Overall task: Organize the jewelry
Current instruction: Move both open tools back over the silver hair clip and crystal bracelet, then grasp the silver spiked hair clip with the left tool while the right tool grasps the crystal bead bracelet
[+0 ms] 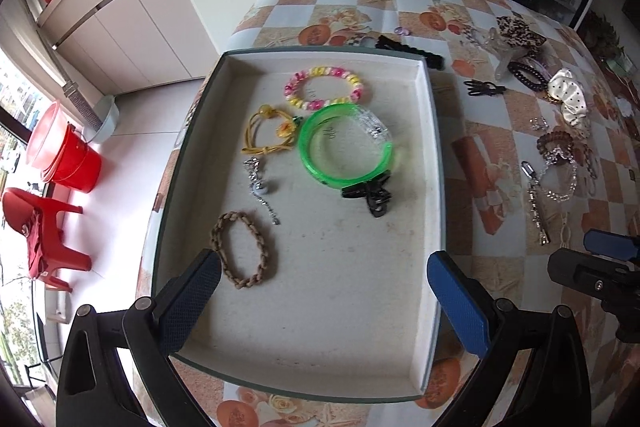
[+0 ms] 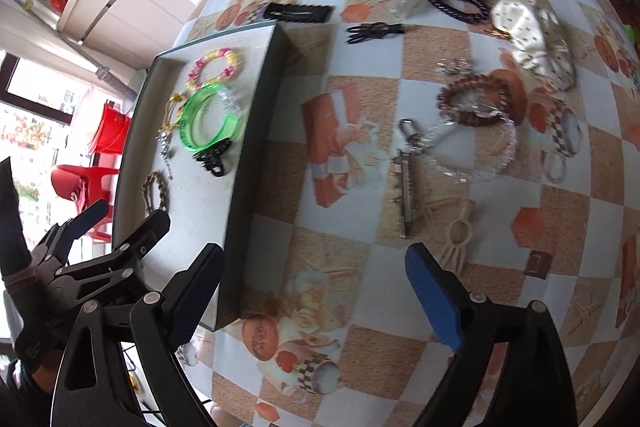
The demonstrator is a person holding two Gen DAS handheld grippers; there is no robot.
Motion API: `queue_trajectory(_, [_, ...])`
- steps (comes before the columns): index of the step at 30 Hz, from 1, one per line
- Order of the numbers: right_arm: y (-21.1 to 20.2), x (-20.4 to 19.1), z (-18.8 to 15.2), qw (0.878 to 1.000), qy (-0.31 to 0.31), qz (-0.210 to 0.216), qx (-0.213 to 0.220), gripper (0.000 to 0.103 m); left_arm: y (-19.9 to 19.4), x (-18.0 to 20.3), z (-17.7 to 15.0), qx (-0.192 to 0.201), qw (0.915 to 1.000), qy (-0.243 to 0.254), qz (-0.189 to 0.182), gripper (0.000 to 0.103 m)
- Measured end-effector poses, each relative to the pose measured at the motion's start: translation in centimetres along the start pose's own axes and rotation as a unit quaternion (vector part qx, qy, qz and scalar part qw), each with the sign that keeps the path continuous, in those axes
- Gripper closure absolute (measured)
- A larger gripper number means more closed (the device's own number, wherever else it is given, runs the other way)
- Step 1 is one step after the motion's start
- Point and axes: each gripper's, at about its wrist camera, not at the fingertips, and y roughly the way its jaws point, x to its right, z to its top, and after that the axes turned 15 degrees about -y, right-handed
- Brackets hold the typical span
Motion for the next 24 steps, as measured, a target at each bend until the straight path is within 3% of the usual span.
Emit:
queue_trajectory(13, [-2.2, 8.3, -2.3, 0.996, 0.065, -0.059, -0.017, 0.01, -1.4, 7.6, -0.6, 0.0, 0.9972, 0.056, -0.05, 0.0])
queue_trajectory(24, [-2.2, 11.9, -0.3, 0.995, 0.053, -0.08, -0.009, 0.01, -0.8, 12.0, -2.0, -0.02, 0.9946, 0.073, -0.071, 0.0])
